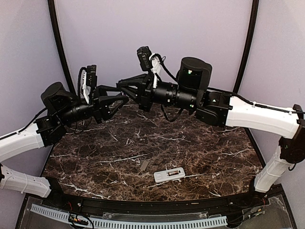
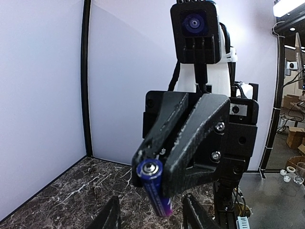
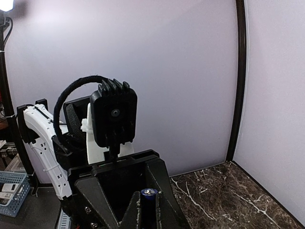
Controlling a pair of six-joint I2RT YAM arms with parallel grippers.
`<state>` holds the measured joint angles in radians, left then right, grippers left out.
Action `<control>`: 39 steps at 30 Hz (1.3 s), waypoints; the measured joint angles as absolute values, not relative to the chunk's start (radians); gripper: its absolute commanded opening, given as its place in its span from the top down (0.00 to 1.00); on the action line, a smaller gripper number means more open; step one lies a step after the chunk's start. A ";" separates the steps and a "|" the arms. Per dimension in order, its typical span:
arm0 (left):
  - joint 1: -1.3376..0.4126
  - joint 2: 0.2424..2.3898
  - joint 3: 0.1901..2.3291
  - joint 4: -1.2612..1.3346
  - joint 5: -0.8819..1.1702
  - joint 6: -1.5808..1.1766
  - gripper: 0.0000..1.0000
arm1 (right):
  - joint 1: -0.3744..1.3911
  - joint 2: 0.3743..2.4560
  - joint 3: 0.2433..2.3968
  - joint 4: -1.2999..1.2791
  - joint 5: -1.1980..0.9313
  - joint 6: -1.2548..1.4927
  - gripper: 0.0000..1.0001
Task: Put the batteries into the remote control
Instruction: Pass from the right arm to the left, then pass from the left arm to the right
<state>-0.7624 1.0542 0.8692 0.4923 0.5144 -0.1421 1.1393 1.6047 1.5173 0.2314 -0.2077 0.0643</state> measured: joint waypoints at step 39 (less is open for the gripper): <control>-0.769 0.956 0.888 0.148 0.283 0.117 1.00 | 1.126 1.599 1.769 -0.311 -0.072 0.170 0.34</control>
<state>-0.7689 0.9558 0.8875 0.1478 0.2829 0.1169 1.1259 1.5986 1.7687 -0.3107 -0.0723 0.1696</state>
